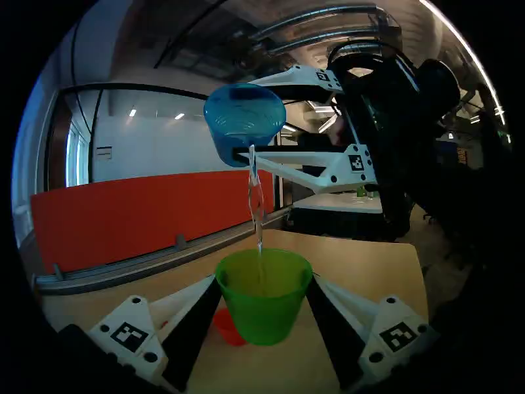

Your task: Pour water

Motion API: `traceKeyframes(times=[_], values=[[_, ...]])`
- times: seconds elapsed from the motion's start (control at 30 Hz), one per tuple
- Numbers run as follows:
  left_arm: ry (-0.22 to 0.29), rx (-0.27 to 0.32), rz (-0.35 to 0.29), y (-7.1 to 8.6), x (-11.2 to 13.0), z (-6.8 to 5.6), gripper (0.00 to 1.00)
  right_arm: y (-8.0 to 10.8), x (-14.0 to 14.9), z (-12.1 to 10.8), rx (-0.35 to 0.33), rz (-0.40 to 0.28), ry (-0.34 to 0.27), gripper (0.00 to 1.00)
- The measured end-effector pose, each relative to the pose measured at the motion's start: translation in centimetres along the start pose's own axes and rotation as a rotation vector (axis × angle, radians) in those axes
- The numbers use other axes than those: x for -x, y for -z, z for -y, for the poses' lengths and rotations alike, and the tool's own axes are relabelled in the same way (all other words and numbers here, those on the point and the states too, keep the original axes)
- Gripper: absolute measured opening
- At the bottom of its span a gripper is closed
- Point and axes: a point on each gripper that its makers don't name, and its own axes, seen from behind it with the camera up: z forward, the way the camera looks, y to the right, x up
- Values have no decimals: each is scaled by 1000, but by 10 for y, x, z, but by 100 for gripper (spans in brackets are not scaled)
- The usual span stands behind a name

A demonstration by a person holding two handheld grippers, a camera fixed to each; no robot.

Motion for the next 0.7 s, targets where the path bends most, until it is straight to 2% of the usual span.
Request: traceKeyframes(times=[0.7], values=[[-3,3,3,-3,-1,0,86,5,-3,-7,14,8,108,90]])
